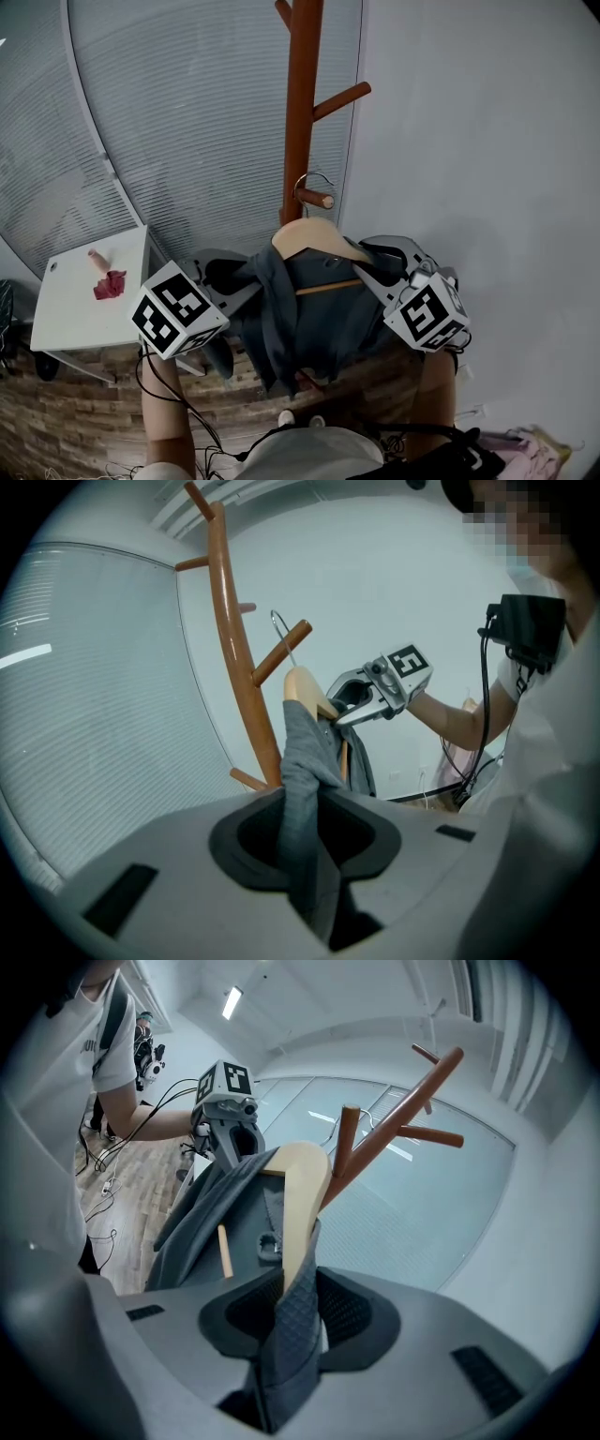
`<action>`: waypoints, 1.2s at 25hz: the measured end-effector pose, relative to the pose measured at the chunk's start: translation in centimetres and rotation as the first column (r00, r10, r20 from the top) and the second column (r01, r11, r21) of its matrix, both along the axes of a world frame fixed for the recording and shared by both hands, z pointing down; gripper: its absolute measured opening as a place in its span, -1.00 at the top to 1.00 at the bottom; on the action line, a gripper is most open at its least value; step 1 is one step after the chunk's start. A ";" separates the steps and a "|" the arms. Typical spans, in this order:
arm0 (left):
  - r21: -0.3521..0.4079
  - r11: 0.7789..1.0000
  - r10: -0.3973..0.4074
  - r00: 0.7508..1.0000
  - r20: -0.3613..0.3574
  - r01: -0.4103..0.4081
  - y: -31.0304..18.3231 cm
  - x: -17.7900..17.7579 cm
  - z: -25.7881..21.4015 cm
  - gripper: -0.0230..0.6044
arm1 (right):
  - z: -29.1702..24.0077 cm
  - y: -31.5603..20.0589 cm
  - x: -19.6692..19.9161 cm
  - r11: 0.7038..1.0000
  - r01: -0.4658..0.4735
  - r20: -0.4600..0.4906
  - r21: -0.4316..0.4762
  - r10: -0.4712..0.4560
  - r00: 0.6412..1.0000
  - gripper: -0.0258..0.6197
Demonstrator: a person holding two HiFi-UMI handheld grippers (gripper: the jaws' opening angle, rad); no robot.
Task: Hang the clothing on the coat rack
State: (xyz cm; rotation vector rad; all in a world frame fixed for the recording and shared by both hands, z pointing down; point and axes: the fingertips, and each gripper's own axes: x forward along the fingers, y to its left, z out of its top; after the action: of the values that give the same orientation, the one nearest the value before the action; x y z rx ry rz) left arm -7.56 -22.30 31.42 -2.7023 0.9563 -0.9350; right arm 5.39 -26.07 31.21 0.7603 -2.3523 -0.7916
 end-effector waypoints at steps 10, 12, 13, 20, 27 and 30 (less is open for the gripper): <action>-0.025 0.999 0.027 1.000 -0.001 -0.027 -0.8 -0.2 0.9 0.64 | 1.0 -0.6 -0.1 0.999 -0.026 0.000 -0.024 0.026 1.000 0.55; -0.031 0.999 0.029 1.000 -0.002 -0.029 -0.9 -0.3 1.1 0.64 | 1.2 -0.7 -0.2 0.999 -0.026 -0.001 -0.031 0.026 1.000 0.55; -0.034 0.999 0.030 1.000 -0.003 -0.030 -1.0 -0.3 1.2 0.64 | 1.3 -0.8 -0.2 0.999 -0.027 -0.001 -0.033 0.027 1.000 0.55; -0.043 0.999 0.033 0.999 -0.008 -0.033 -1.3 -0.8 1.7 0.64 | 1.9 -1.2 -0.8 0.999 -0.026 -0.007 -0.046 0.026 1.000 0.55; -0.055 0.998 0.035 0.999 -0.009 -0.036 -1.7 -1.1 2.4 0.64 | 2.7 -1.6 -1.1 0.998 -0.029 -0.021 -0.064 0.028 0.999 0.55; -0.068 0.997 0.035 0.999 -0.011 -0.036 -1.9 -1.2 2.9 0.64 | 3.2 -1.9 -1.1 0.996 -0.029 -0.021 -0.079 0.028 0.999 0.55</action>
State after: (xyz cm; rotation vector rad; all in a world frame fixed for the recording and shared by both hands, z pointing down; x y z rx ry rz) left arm -8.73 -24.23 34.28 -2.7727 0.8908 -0.9665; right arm 4.29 -27.96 34.42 0.7476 -2.3356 -0.6861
